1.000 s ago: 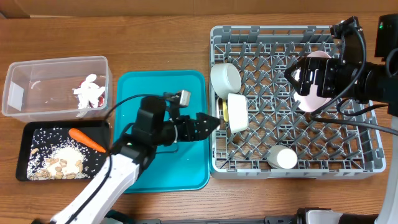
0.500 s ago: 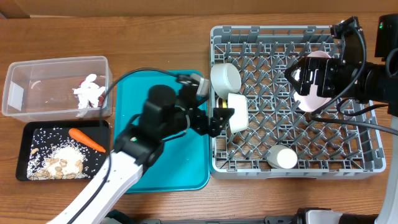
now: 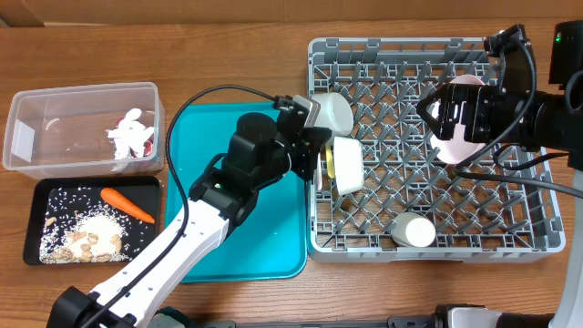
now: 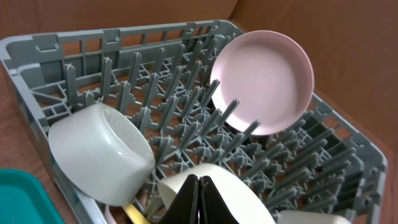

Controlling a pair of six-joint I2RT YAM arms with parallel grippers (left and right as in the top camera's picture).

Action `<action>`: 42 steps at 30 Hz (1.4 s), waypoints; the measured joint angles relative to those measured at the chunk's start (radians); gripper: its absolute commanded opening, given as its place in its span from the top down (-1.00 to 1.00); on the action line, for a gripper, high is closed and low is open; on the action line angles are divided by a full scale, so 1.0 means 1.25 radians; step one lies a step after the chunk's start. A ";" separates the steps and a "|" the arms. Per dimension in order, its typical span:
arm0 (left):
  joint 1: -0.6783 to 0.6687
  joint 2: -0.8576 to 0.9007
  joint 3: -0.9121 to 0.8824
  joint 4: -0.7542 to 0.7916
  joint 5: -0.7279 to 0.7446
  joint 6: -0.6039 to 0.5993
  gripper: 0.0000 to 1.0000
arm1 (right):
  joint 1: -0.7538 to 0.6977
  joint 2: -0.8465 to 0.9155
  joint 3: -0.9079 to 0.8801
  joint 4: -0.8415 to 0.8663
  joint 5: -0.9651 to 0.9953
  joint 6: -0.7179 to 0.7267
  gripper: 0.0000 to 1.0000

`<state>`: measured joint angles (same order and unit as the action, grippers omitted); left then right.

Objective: Sort waste into correct bins and load items into the dishwasher rack
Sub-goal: 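Pull the left gripper back out of the rack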

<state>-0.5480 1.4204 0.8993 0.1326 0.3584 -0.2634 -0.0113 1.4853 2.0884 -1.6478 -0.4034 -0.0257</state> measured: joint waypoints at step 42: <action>-0.048 0.019 0.121 -0.371 -0.056 0.028 0.58 | 0.000 0.000 0.000 0.000 0.000 0.000 -1.00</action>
<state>-0.6075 1.4441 1.0500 -0.3309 0.2882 -0.2283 -0.0113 1.4853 2.0884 -1.6478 -0.4034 -0.0257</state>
